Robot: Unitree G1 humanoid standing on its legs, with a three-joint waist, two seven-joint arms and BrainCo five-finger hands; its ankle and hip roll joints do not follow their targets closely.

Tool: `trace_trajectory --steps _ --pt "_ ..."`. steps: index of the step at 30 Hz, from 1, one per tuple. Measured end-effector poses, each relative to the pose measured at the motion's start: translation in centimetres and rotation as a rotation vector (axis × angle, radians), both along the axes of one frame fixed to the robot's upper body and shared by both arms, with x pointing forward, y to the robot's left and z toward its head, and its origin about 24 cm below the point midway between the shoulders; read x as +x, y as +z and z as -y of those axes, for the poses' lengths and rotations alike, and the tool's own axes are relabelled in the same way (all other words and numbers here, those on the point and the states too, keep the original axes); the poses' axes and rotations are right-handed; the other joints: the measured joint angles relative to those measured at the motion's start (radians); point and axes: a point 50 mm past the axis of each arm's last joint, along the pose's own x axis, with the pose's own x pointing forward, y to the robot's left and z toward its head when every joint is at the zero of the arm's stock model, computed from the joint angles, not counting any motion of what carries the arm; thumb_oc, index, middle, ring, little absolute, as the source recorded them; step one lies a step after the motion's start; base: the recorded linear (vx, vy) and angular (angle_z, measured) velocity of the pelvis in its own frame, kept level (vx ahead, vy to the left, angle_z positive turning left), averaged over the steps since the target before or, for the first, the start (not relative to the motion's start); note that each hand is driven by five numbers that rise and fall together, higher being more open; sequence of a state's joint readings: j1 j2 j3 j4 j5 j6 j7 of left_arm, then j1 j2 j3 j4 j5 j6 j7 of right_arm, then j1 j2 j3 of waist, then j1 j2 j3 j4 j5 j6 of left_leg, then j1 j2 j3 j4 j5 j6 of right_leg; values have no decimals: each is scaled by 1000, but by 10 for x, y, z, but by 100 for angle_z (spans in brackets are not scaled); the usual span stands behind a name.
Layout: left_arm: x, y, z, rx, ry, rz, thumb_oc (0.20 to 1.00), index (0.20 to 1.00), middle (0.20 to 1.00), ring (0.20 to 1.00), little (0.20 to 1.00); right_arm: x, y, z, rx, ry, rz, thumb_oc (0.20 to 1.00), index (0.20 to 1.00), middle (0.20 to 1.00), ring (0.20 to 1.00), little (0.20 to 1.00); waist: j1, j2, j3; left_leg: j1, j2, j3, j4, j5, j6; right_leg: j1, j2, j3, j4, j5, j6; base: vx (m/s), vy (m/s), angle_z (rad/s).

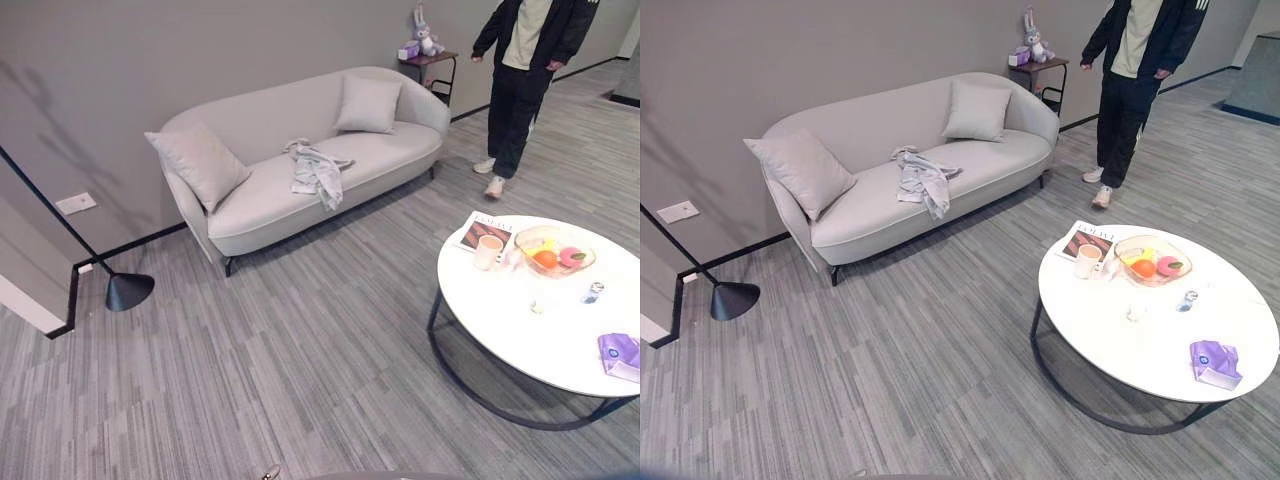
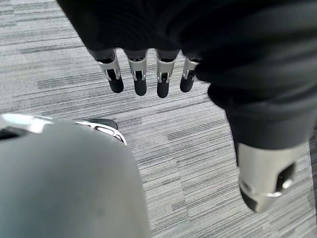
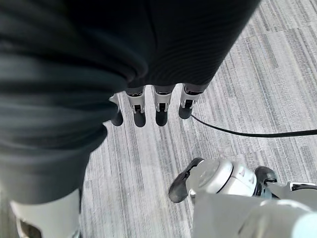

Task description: Hang the clothes on the sofa on the clothes rack.

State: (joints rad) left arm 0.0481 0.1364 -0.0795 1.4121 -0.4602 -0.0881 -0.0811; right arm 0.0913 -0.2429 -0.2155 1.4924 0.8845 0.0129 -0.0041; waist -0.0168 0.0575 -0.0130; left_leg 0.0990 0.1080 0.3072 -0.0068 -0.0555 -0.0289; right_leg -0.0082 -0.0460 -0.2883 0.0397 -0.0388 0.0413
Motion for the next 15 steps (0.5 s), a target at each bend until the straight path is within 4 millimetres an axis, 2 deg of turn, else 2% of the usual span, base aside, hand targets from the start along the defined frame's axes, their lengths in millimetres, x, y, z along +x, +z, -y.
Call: trace_trajectory --steps 6,10,15 --pt "1 0 -1 4 1 4 1000 1000 1000 1000 1000 21 -1 -1 6 72 63 1000 1000 1000 1000 1000 4 -5 -3 -18 7 -22 15 -2 1 -14 4 -1 35 -16 -11 19 -61 5" --pt "-6 0 -3 8 8 -21 1000 1000 1000 1000 1000 26 -1 -2 16 110 76 1000 1000 1000 1000 1000 23 -13 -8 -17 16 -47 24 -2 1 -17 10 -3 62 -36 -20 28 -70 0" --pt "-12 0 -4 8 39 -32 1000 1000 1000 1000 1000 26 -1 -3 24 134 76 1000 1000 1000 1000 1000 25 -18 -14 -13 23 -67 24 -3 2 -31 11 -3 110 -62 -28 14 -46 1"
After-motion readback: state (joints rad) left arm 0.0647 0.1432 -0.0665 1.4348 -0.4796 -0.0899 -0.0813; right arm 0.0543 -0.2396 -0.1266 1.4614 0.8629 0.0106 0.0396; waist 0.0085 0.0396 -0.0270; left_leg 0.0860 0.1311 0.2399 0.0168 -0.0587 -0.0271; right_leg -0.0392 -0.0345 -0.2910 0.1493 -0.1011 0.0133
